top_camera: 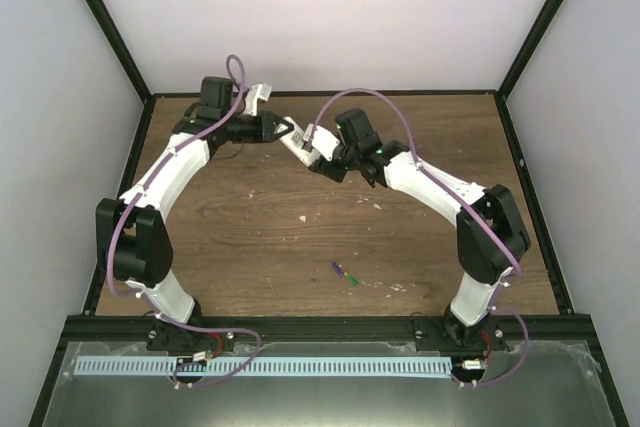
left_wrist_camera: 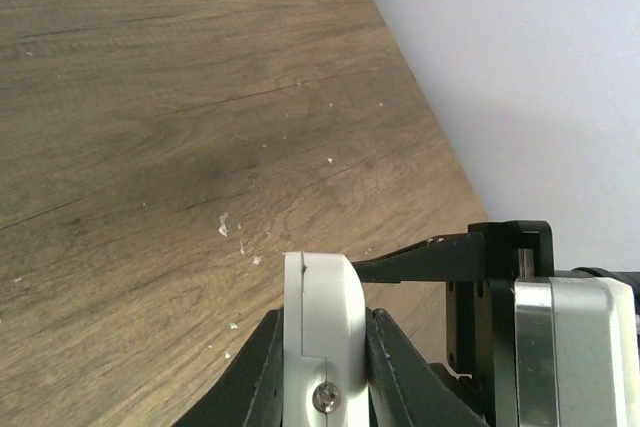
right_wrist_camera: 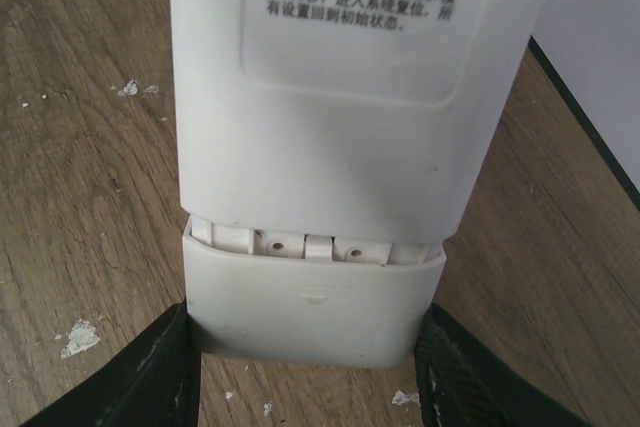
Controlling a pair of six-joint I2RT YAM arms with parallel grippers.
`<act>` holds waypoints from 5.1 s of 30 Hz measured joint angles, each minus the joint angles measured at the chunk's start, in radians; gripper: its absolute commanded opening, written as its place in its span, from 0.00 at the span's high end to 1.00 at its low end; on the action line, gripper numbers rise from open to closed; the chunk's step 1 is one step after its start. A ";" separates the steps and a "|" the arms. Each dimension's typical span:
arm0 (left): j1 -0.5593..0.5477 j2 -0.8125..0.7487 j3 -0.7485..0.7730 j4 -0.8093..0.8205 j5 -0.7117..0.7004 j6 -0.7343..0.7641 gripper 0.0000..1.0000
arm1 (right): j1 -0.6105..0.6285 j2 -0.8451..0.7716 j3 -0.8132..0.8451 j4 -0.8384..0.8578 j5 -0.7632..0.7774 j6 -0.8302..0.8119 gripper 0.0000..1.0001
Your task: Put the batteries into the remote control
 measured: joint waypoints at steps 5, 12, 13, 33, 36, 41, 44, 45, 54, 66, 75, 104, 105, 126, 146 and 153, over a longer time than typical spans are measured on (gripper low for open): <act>0.000 0.002 0.000 -0.013 -0.009 0.002 1.00 | 0.002 0.000 -0.014 0.016 -0.001 0.001 0.63; 0.001 0.002 0.000 -0.018 -0.019 0.001 1.00 | 0.003 0.000 -0.011 0.005 -0.006 0.008 0.62; 0.001 0.002 0.000 -0.018 -0.020 0.000 1.00 | 0.003 0.000 -0.008 -0.002 -0.007 0.010 0.61; 0.001 0.002 0.000 -0.017 -0.055 -0.011 1.00 | 0.003 0.065 0.135 -0.171 -0.013 0.015 0.61; 0.001 0.002 0.000 -0.018 -0.057 -0.011 1.00 | 0.003 0.065 0.135 -0.173 -0.013 0.016 0.61; 0.001 0.002 0.000 -0.019 -0.062 -0.011 1.00 | 0.003 0.065 0.127 -0.168 -0.012 0.022 0.61; 0.001 0.002 0.000 -0.027 -0.066 -0.012 1.00 | 0.004 0.065 0.113 -0.150 -0.014 0.028 0.61; 0.001 0.002 0.000 -0.029 -0.067 -0.014 1.00 | 0.004 0.065 0.106 -0.142 -0.016 0.030 0.61; 0.002 0.003 0.000 -0.038 -0.071 -0.022 1.00 | 0.006 0.056 0.059 -0.079 -0.017 0.045 0.60; 0.017 0.003 0.014 -0.050 -0.066 -0.034 1.00 | 0.008 0.046 0.045 -0.042 -0.016 0.047 0.58; 0.074 0.000 0.070 -0.008 -0.098 -0.009 1.00 | -0.001 0.059 0.028 -0.214 0.043 0.040 0.58; 0.098 -0.181 -0.287 0.025 0.130 0.044 1.00 | -0.128 -0.005 -0.232 -0.272 0.151 0.386 0.57; 0.095 -0.194 -0.304 0.024 0.139 0.044 1.00 | -0.138 0.002 -0.232 -0.271 0.153 0.404 0.57; 0.037 -0.244 -0.401 -0.027 0.192 0.088 1.00 | -0.174 0.057 -0.247 -0.275 0.188 0.513 0.36; 0.116 -0.359 -0.678 0.328 0.154 -0.204 1.00 | 0.016 -0.087 -0.236 -0.364 0.169 0.566 0.54; 0.116 -0.532 -0.886 0.492 0.061 -0.397 1.00 | 0.139 -0.082 -0.242 -0.373 0.125 0.618 0.59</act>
